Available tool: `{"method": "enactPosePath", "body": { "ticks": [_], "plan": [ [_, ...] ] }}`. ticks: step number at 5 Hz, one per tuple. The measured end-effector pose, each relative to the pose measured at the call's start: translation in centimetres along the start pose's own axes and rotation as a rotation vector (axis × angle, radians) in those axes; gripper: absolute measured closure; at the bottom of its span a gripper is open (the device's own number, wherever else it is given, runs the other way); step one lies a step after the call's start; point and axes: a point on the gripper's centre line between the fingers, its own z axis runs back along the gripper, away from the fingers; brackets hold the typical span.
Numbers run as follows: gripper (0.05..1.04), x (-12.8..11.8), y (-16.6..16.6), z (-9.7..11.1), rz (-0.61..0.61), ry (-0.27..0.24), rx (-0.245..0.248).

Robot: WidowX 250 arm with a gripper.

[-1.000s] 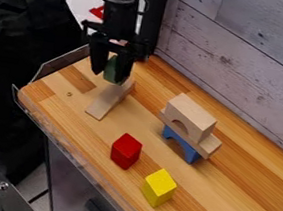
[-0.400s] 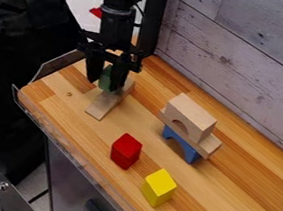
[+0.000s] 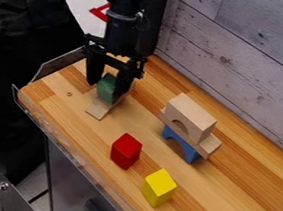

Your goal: Move the green block to the left side of the table

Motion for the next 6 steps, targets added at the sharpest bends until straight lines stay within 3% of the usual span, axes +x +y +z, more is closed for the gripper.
{"method": "enactPosePath", "body": {
  "ticks": [1,2,4,5,6],
  "plan": [
    [0.077,0.0,-0.5,0.2,0.002,-0.003,-0.019],
    [0.083,0.5,-0.9,2.0,-0.004,-0.056,-0.003],
    [0.083,0.3,-2.9,8.5,-0.030,-0.222,0.034],
    [0.083,-0.1,-4.6,9.9,-0.087,-0.232,0.067],
    [0.083,-0.3,-6.0,10.0,-0.137,-0.212,0.079]
  ]
}}
